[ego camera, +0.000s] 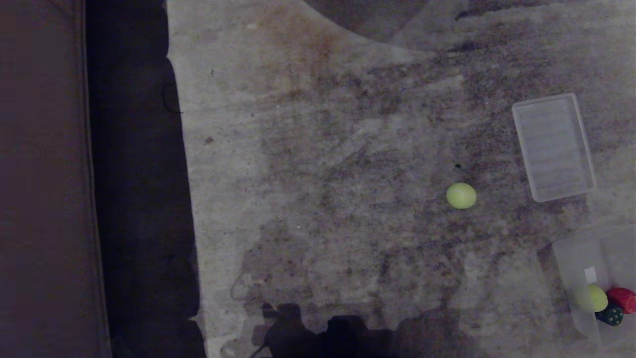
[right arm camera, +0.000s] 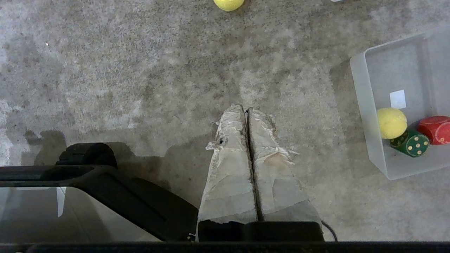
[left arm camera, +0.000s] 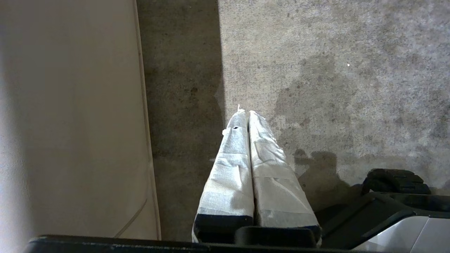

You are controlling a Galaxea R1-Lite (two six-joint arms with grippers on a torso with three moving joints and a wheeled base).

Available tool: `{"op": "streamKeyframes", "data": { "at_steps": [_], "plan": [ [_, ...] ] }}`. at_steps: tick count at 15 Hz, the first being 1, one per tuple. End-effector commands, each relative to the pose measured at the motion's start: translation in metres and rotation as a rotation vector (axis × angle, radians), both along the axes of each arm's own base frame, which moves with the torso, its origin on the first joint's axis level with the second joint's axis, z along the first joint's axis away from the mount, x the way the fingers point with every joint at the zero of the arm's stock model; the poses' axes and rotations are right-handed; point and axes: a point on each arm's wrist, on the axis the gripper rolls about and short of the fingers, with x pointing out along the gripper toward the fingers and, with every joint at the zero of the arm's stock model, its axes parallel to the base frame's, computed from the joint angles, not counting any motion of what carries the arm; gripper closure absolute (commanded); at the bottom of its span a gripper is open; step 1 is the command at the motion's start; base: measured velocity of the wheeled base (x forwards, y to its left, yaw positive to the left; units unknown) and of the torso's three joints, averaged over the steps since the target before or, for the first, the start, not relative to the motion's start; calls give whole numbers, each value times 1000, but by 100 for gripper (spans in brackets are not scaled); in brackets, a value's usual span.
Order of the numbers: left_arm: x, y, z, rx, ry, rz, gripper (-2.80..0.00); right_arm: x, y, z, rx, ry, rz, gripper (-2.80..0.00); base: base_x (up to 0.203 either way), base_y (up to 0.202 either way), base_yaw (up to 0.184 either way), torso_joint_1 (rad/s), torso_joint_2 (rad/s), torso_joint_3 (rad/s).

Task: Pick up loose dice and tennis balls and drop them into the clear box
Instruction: Find toys out of the box, then pick up the ball on the floor

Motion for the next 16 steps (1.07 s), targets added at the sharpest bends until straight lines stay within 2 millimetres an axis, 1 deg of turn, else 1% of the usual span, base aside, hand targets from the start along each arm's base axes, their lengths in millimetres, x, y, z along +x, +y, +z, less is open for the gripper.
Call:
{"op": "streamKeyframes", "data": {
  "at_steps": [1, 2, 4, 5, 7, 8, 9, 11, 13, 15, 16],
  "plan": [
    [0, 0, 0, -3, 3, 1, 0, -1, 0, 3, 0, -10, 0, 0, 0, 0, 0, 0, 0, 0],
    [0, 0, 0, -3, 3, 1, 0, -3, 0, 12, 3, -33, 0, 0, 0, 0, 0, 0, 0, 0],
    [0, 0, 0, -3, 3, 1, 0, -4, 0, 37, 20, -32, 1, 0, 0, 0, 0, 0, 0, 0],
    [0, 0, 0, -3, 3, 1, 0, 1, 0, 52, 36, 3, 0, 0, 0, 0, 0, 0, 0, 0],
    [0, 0, 0, -3, 2, 1, 0, 24, 0, 79, 58, 122, -5, 0, 0, 0, 0, 0, 0, 0],
    [0, 0, 0, -3, 3, 1, 0, 40, 0, 89, 65, 197, -10, 0, 0, 0, 0, 0, 0, 0],
    [0, 0, 0, -3, 3, 1, 0, 58, 1, 94, 70, 276, -16, 0, 0, 0, 0, 0, 0, 0],
    [0, 0, 0, -3, 3, 1, 0, 96, 1, 96, 79, 405, -26, 0, 0, 0, 0, 0, 0, 0],
    [0, 0, 0, -3, 3, 1, 0, 137, 1, 92, 101, 478, -39, 0, 0, 0, 0, 0, 0, 0],
    [0, 0, 0, -3, 3, 1, 0, 179, 2, 81, 125, 518, -57, 0, 0, 0, 0, 0, 0, 0],
    [0, 0, 0, -3, 3, 1, 0, 197, 2, 74, 136, 521, -63, 0, 0, 0, 0, 0, 0, 0]
  ]
}}
